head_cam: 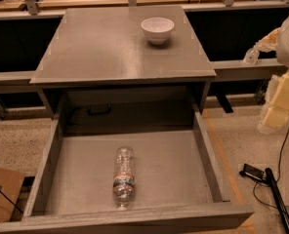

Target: Pick water bottle from top drawer and place on counter

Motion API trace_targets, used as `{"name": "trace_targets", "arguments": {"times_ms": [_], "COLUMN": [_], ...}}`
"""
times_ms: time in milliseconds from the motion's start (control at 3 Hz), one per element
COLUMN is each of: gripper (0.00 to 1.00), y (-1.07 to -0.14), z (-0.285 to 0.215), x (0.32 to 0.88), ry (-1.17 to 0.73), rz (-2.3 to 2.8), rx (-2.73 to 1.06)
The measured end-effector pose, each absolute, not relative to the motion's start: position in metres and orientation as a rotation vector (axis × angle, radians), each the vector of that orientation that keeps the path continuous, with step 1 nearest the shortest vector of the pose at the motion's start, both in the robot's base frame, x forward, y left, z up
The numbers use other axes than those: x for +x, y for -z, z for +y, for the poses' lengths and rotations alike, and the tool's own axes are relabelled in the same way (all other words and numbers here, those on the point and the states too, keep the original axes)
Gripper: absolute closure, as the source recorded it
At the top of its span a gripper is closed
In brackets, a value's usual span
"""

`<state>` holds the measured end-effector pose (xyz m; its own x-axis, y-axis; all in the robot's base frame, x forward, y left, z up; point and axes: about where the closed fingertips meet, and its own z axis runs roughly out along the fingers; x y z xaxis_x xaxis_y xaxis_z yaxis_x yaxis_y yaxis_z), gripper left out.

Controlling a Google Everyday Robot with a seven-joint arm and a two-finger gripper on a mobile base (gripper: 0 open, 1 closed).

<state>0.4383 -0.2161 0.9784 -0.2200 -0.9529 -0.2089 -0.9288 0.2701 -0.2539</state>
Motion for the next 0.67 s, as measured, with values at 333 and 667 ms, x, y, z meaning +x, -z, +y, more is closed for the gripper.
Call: {"name": "trace_targets", "arguments": {"times_ms": [333, 667], "gripper": [0.00, 0.00], "y": [-0.978, -0.963], "z": [-0.216, -0.211], "x": [0.438, 0.444], "ry": [0.106, 0.009], "rz": [2.226, 2.270], "rx": [-1.720, -1.600]}}
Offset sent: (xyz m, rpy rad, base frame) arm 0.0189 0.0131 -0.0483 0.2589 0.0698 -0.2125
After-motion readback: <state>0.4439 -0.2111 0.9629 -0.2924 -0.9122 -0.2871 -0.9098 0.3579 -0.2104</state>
